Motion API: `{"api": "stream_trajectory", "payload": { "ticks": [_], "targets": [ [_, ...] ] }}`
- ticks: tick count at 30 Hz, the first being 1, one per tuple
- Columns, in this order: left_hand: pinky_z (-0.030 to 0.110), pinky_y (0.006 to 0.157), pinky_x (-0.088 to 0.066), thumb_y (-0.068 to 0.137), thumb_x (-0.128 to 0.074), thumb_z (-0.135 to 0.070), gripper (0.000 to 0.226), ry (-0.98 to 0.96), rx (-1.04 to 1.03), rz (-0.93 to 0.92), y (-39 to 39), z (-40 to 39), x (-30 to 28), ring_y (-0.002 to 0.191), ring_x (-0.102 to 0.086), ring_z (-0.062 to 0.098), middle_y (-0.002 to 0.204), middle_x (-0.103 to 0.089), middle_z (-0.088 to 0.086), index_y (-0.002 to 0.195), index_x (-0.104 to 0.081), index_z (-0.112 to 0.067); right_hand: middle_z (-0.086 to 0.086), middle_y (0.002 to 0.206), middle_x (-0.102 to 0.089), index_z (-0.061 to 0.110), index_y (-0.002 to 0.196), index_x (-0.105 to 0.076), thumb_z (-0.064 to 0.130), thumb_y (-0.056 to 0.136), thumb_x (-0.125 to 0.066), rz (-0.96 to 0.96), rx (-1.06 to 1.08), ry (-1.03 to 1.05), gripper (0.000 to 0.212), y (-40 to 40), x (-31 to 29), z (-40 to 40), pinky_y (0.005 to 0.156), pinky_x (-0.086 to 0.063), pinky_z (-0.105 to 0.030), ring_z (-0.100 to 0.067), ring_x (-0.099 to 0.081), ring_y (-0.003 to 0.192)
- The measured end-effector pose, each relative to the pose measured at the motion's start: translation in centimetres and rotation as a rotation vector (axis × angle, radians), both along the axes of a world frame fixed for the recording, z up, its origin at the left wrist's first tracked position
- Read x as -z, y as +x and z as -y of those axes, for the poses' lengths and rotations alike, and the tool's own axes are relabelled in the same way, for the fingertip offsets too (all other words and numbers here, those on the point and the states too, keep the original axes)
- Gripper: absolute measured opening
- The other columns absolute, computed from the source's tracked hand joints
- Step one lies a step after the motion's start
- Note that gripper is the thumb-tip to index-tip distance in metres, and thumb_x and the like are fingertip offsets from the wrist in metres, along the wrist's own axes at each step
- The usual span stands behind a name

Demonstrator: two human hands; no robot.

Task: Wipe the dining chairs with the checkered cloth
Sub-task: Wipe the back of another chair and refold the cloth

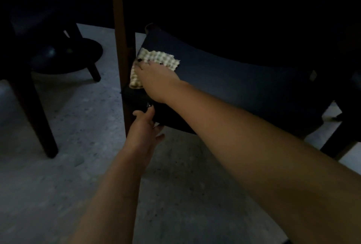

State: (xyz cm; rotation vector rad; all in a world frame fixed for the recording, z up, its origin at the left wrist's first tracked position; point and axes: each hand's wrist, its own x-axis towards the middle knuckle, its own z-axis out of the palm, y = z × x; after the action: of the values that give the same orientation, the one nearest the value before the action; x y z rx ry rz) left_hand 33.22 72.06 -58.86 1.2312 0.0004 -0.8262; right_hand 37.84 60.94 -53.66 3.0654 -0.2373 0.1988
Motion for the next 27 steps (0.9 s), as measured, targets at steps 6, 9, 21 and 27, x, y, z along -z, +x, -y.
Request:
{"api": "stream_trajectory", "payload": {
  "ticks": [6,9,21,27],
  "targets": [
    [0.052,0.114,-0.021,0.105,-0.033,-0.036,0.052,0.029,0.057,0.004,0.6,0.1,0.9,0.142,-0.032,0.029,0.157,-0.03,0.005,0.153,-0.015,-0.028,-0.004,0.156,-0.023,0.013,0.15,-0.022,-0.006,0.09,-0.041,-0.083,0.008,0.044,0.066,-6.3,-0.5,3.3,0.111,-0.025,-0.036,-0.023,-0.019,0.144],
    [0.051,0.118,-0.015,0.105,-0.031,-0.036,0.039,-0.012,0.039,-0.029,0.3,0.3,0.9,0.145,-0.025,0.028,0.159,-0.025,0.005,0.144,-0.032,-0.037,0.002,0.16,-0.013,0.018,0.152,-0.017,-0.01,0.088,-0.04,-0.108,0.055,0.076,0.074,-9.5,-0.6,4.6,0.117,-0.02,-0.037,-0.018,-0.008,0.147],
    [0.055,0.111,-0.033,0.098,-0.053,-0.032,0.088,-0.029,-0.077,0.038,-2.5,2.8,1.3,0.132,-0.044,0.032,0.157,-0.026,0.007,0.148,0.019,-0.042,0.005,0.159,-0.015,0.022,0.15,-0.024,-0.015,0.079,-0.043,-0.031,0.226,0.153,0.082,-20.8,0.2,10.2,0.118,-0.016,-0.036,-0.013,-0.008,0.147],
    [0.044,0.093,-0.051,0.094,-0.061,-0.027,0.106,-0.068,-0.108,0.092,-3.3,3.5,1.3,0.111,-0.06,0.022,0.151,-0.037,0.006,0.143,0.032,-0.038,0.0,0.156,-0.023,0.015,0.147,-0.032,-0.018,0.078,-0.044,0.069,0.296,0.134,0.078,-25.2,1.1,12.2,0.114,-0.008,-0.022,-0.016,-0.013,0.146]
  ]
}}
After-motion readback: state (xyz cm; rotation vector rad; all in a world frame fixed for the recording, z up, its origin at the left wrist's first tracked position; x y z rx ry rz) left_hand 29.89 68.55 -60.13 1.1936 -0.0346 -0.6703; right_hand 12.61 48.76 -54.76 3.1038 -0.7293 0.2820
